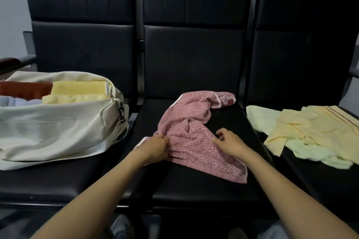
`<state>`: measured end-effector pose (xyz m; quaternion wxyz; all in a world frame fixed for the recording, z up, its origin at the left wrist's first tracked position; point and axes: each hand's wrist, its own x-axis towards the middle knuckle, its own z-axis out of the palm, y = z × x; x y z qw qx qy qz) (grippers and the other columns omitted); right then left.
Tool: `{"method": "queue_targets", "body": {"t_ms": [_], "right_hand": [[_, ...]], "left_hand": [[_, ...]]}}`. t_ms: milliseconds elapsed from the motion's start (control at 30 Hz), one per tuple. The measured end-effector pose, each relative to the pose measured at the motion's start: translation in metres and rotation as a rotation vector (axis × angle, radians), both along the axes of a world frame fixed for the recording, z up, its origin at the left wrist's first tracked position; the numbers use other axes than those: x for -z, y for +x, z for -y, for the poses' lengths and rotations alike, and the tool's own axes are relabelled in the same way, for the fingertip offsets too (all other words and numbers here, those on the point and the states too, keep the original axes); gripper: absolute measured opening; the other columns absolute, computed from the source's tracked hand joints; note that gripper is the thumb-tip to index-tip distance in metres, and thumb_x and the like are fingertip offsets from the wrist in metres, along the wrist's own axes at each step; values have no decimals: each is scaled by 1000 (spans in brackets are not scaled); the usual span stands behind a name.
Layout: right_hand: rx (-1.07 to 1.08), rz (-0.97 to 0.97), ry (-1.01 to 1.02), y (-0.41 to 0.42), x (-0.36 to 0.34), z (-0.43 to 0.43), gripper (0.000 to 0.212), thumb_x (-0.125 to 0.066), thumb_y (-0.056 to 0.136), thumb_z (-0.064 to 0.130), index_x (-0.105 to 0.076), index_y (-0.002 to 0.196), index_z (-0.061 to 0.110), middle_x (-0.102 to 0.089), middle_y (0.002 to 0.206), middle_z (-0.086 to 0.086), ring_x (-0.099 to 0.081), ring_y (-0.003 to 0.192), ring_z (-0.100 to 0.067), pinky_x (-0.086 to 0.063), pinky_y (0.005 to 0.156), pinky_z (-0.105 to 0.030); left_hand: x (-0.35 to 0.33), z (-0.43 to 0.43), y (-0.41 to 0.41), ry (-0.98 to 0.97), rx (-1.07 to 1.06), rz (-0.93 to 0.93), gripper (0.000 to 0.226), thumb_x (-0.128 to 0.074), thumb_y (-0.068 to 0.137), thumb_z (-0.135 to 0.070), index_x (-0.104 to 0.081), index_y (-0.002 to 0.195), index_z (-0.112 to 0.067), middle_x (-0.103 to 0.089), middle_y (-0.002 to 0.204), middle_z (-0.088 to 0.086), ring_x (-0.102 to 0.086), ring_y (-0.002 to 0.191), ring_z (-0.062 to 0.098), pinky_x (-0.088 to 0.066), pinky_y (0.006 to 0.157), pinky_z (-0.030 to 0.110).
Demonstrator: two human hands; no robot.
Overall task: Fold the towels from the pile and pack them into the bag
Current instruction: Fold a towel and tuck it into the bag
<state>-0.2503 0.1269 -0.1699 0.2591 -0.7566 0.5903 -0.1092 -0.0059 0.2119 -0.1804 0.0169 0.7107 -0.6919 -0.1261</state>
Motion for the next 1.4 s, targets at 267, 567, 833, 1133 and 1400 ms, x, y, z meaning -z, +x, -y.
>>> {"method": "queue_targets", "body": {"t_ms": [267,567,833,1133,1400], "right_hand": [[148,674,537,25,-5,10,14,-67,85,11,-64,99,8,-71,90,-11,-67,78,-23,-53,70,-32],[402,826,43,-16,-6,46,35,-48,80,-15,-44,63,15,-56,78,-4,-54,77,-22,-42,65,-30],[-89,-314,-324,-24,7,24,20,-53,95,30,-64,109,22,-52,120,-2,-40,120,-25,-38,100,-38],[-543,-290,49,-14,3,-3,84,-66,78,61,-29,149,31,-22,155,7,-12,143,-16,-18,118,-37],[-504,-502,-96,-13,-11,1,61,-66,80,57,-52,129,24,-47,125,-2,-36,120,-21,-34,100,-37]], "left_hand": [[-7,6,-1,184,-60,32,73,-52,87,-49,-21,151,-33,-29,151,10,-34,136,31,-32,108,39],[-2,10,-8,167,-20,63,71,-55,86,-53,-23,149,-42,-18,151,11,-19,141,31,-21,115,40],[-6,14,-19,-185,352,181,51,-62,82,-32,-58,129,-14,-16,159,2,-9,146,22,-3,119,36],[-12,5,-22,-29,76,262,65,-51,87,-56,-34,141,-25,-45,141,0,-49,126,24,-42,95,39],[-11,7,-11,103,-95,482,92,-38,74,-86,-52,132,-16,-45,139,9,-41,129,27,-35,101,37]]}}
